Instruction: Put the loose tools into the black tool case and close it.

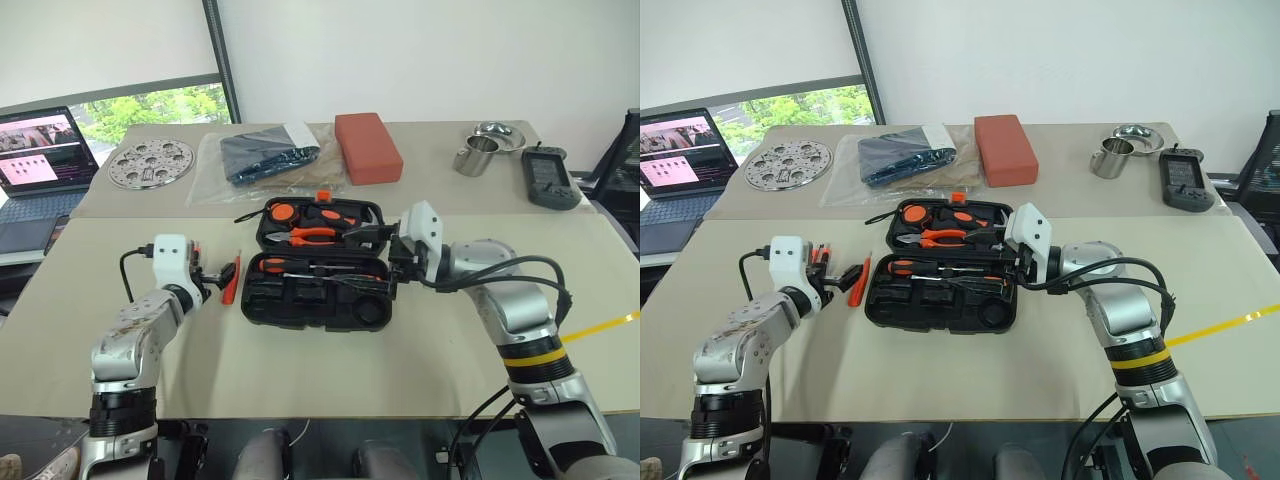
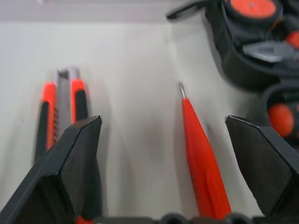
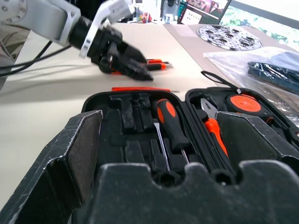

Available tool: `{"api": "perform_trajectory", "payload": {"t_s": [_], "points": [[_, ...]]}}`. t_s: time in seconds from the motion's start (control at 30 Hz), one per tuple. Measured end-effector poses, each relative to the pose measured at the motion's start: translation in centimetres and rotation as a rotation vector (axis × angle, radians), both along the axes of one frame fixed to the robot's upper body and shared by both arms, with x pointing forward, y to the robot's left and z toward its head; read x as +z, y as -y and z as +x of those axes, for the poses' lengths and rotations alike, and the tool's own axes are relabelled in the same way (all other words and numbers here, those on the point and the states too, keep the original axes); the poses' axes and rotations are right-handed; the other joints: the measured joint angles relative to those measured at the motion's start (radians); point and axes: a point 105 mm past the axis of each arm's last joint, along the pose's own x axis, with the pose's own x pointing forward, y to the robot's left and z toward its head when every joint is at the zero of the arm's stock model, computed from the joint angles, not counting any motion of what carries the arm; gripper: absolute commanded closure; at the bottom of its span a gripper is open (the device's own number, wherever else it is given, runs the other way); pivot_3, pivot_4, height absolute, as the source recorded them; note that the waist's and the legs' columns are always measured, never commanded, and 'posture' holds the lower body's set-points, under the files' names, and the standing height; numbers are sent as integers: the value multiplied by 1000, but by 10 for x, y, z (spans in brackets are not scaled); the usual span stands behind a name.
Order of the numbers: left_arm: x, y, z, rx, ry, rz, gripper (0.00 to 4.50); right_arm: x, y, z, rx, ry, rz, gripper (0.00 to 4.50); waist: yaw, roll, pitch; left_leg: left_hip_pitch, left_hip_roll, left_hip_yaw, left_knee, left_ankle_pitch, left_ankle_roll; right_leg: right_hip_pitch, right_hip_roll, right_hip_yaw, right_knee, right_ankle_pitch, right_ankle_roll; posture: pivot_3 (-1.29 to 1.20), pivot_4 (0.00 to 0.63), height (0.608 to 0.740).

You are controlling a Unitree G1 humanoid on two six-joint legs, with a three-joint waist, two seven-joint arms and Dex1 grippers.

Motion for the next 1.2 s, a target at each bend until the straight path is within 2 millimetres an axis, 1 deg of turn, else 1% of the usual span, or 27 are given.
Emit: {"api": "perform_trajectory", "payload": {"t_s": [0.07,0.23,0.43,0.47,0.5,0.6,0.63,0.77,0.8,0.83,0.93,1.2], "points": [[-4,3,0,-15,-21,22,0,0,0,0,-1,1,0,15,-2,0,0,0,0,0,0,-1,2,0,0,0,0,0,0,0,150,740],[-11,2,3,-15,-59,59,0,2,0,-1,0,9,-1,15,-3,0,0,0,0,0,0,-1,2,0,1,0,0,0,0,0,150,740],[-13,5,5,-20,-77,73,0,2,1,-2,-5,-1,-13,15,-2,0,0,0,0,0,0,-1,2,0,0,0,0,0,0,0,150,740],[-13,5,5,-20,-78,74,392,1,2,-1,-9,-5,-20,0,-2,0,0,0,0,0,0,-1,2,0,0,0,0,0,0,0,150,740],[-13,4,5,-16,-79,80,587,1,3,-1,-13,-10,-26,0,-2,0,0,0,0,0,0,-1,2,0,0,0,0,0,0,0,150,740],[-14,3,5,-10,-80,79,1573,0,4,-1,-14,-17,-30,0,-2,0,0,0,0,0,0,-1,2,0,0,0,0,0,0,0,150,740],[-14,3,5,-10,-80,78,2029,0,4,-1,-13,-17,-31,0,-2,0,0,0,0,0,0,-1,2,0,0,0,0,0,0,0,150,740],[-14,2,5,-6,-80,73,3499,2,1,-4,1,-23,-17,0,0,0,0,0,-2,0,0,-1,2,0,-1,0,0,0,0,0,150,740],[-14,2,5,-4,-80,73,3922,4,-1,-5,11,-26,-3,0,0,0,0,0,-2,0,0,-1,2,0,-1,0,0,0,0,0,150,740],[-14,1,5,-3,-79,73,4031,6,-3,-6,22,-27,13,0,-1,0,0,0,-2,-1,0,-1,2,0,-1,0,0,0,0,0,150,740],[-14,1,5,-2,-77,72,4034,13,-8,-9,45,-21,41,0,-1,0,0,0,-2,-1,0,-1,2,0,-1,0,1,0,0,0,150,740],[-13,-2,4,3,-70,71,4034,22,-7,-9,34,-34,98,0,-2,0,0,0,-1,-1,0,-1,2,0,-1,0,1,0,0,0,150,740]]}}
